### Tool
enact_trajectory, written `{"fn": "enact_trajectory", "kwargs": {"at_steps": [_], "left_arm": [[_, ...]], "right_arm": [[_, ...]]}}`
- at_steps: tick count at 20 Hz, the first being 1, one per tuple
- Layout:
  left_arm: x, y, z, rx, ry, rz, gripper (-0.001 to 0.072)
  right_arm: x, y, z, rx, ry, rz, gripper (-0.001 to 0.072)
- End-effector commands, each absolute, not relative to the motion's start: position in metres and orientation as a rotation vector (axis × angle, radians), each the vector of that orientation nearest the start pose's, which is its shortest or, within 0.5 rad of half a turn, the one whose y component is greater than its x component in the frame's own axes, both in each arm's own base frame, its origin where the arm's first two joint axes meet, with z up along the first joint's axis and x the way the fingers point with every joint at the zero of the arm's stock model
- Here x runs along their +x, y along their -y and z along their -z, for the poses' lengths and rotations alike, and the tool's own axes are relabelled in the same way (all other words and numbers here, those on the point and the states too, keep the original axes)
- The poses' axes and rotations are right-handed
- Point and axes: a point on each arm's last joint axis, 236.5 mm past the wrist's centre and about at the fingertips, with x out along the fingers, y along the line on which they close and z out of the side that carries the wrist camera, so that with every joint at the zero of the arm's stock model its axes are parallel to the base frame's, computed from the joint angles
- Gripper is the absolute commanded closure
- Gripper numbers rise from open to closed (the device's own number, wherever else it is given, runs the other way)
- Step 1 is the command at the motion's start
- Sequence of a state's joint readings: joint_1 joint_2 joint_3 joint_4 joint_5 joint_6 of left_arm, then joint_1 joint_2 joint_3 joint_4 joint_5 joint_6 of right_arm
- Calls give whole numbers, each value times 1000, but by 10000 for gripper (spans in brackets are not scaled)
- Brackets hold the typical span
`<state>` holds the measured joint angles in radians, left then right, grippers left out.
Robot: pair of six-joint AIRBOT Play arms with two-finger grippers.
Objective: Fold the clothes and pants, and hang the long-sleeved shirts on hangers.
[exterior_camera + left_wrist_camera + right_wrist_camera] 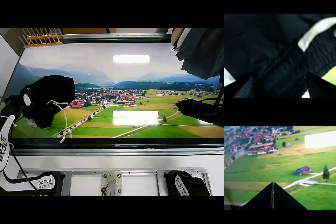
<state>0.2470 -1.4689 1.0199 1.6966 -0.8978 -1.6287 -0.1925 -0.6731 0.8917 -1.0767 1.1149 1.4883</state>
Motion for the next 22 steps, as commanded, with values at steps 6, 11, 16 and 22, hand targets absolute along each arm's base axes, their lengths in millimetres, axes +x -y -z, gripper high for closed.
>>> {"fn": "enact_trajectory", "kwargs": {"at_steps": [6,11,16,22], "left_arm": [[403,-93,64,-33,-1286,-227,695],[436,55,-99,-1,-938,84,695],[370,261,-179,54,-699,574,695],[288,418,-129,87,-727,873,477]], "right_arm": [[307,-43,-139,405,-823,-173,690],[307,-43,-139,405,-823,-173,690],[307,-43,-139,405,-823,-173,690],[307,-43,-139,405,-823,-173,690]]}}
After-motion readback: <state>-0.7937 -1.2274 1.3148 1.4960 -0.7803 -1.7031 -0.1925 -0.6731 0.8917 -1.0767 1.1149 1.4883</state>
